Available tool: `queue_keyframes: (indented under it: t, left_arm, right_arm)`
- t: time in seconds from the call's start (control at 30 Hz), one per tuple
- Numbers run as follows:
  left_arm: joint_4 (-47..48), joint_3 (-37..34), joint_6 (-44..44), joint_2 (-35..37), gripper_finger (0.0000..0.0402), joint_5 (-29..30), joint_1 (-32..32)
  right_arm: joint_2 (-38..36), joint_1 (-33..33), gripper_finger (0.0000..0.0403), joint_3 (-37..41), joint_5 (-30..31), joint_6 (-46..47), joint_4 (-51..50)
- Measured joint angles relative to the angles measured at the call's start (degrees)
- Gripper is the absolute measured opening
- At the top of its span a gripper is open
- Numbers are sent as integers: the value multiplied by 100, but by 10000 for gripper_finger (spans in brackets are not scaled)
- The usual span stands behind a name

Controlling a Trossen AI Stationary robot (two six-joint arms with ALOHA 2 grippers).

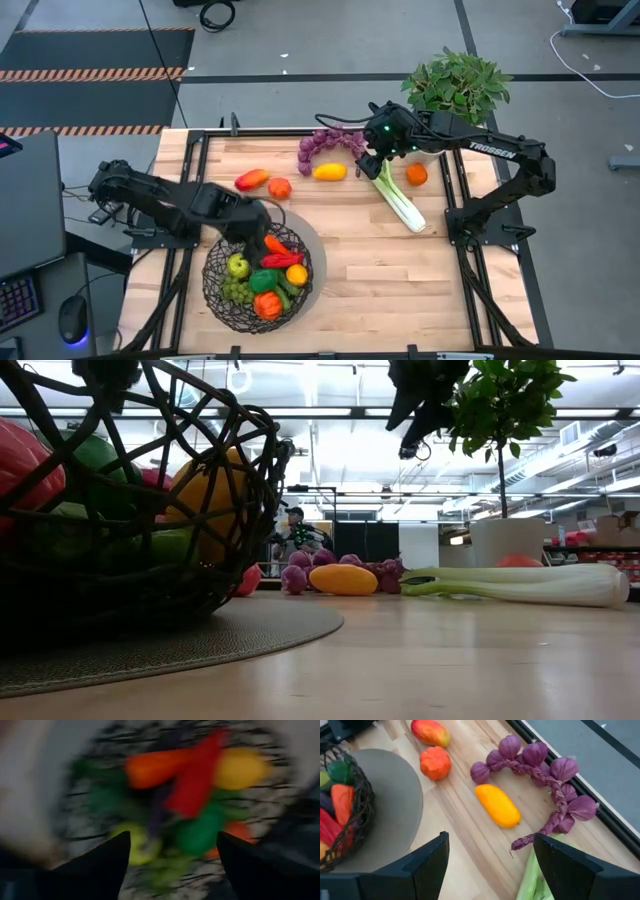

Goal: Build produce basket
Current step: Put the yellow mango into the black basket

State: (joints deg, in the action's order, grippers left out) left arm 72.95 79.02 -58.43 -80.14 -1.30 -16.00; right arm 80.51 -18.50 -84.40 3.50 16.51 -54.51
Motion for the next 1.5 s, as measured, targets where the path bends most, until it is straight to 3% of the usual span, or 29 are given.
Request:
queue_keyframes:
  t: [0.13, 0.27, 0.5, 0.73, 1.07, 1.3, 1.5]
  left_arm:
    - [1022, 0, 777, 50, 324, 65, 939]
    - [1200, 0, 2267, 44, 329, 248, 2036]
    - [322, -18, 4667, 41, 329, 413, 3819]
    - [-758, -874, 5596, 29, 316, -9, 5131]
    - [-1635, -2081, 6111, 22, 313, -256, 5902]
    - [-2010, -2592, 6737, 24, 313, -632, 5933]
    - [-2411, -2855, 6828, 24, 313, -505, 5933]
  right_arm:
    - [0, -29, 293, 0, 16, 133, 13]
    - [2, -25, 293, 2, 46, 175, 345]
    - [2, 15, 293, 2, 162, 636, 858]
    - [2, 15, 293, 2, 193, 800, 959]
    - [4, 15, 293, 2, 156, 1055, 945]
    - [4, 4, 293, 2, 156, 1159, 943]
    - [4, 4, 293, 2, 156, 1441, 943]
